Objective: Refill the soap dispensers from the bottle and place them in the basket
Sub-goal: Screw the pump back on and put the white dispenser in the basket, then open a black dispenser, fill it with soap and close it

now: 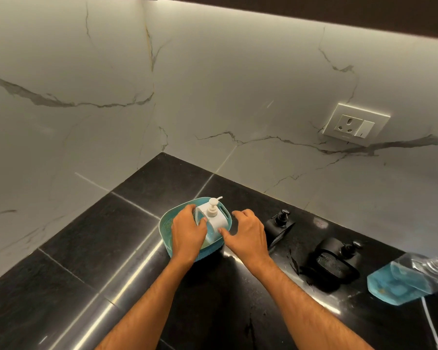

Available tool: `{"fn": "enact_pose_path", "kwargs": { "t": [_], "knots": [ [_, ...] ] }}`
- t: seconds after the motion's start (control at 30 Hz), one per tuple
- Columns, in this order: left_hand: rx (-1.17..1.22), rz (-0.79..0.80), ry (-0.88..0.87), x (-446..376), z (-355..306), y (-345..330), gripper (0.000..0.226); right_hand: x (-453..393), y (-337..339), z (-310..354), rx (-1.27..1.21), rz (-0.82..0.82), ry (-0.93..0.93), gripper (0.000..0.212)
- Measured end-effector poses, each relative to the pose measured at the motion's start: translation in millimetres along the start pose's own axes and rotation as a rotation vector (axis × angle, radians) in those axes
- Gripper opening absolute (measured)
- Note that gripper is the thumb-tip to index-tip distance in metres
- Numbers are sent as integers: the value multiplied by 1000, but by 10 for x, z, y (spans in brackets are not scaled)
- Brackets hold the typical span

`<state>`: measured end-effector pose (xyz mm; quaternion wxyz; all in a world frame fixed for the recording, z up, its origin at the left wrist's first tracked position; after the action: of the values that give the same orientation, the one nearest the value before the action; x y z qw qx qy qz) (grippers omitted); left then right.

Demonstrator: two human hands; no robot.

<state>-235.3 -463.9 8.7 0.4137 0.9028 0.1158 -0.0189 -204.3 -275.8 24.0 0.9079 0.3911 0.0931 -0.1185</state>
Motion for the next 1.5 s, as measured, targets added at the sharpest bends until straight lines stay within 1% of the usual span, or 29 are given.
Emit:
{"fn": "enact_pose_path", "kwargs": {
  "t": [0.1, 0.2, 0.37, 0.47, 0.53, 0.63, 0.77, 0.83, 0.97, 1.1, 1.23, 1.3, 1.4, 1.5],
  "knots": [
    [46, -43, -99, 233, -319, 55, 36, 130, 297, -106, -11, -61, 15, 62],
    [61, -36, -217, 454, -731, -7, 41, 293, 621, -274, -23, -116, 8, 63],
    [50, 120, -371, 786, -1396, -481, 52, 609, 1285, -674, 1, -250, -39, 59],
    [52, 226, -458, 1001, -1751, -808, 53, 822, 1703, -933, 40, -364, -83, 63],
    [43, 309, -511, 1150, -1948, -1066, 58, 976, 1975, -1122, 65, -441, -125, 64],
    [16, 426, -551, 1303, -2127, -1451, 66, 1164, 2244, -1421, 66, -508, -186, 69],
    [-47, 563, -542, 1411, -2273, -1931, 80, 1295, 2364, -1846, 45, -518, -270, 78],
    [-82, 604, -523, 1418, -2290, -2116, 85, 1301, 2347, -2038, 12, -500, -315, 80],
    [-141, 637, -509, 1364, -2329, -2389, 93, 1256, 2249, -2394, -72, -424, -406, 84],
    [-175, 670, -555, 1309, -2401, -2588, 98, 1175, 2148, -2548, -110, -335, -422, 83],
    [-163, 719, -606, 1309, -2443, -2706, 93, 1126, 2116, -2585, -142, -320, -410, 69],
    [-136, 721, -624, 1318, -2449, -2729, 82, 1121, 2116, -2584, -153, -328, -393, 65],
    [-95, 675, -637, 1297, -2435, -2709, 57, 1133, 2123, -2561, -173, -342, -380, 63],
    [-65, 668, -654, 1326, -2409, -2628, 52, 1173, 2135, -2517, -181, -357, -370, 63]
  ]
}}
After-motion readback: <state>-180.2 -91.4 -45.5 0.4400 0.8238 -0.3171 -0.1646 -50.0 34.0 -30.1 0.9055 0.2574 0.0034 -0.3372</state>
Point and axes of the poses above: each hand's wrist, its own x-axis away from the middle knuckle, its own y-axis out of the back of the hand, z = x × y, the point moved 9 cm from there along -x, towards the middle knuckle, and after that the axes turned 14 degrees about -x, right-handed, at the moved point
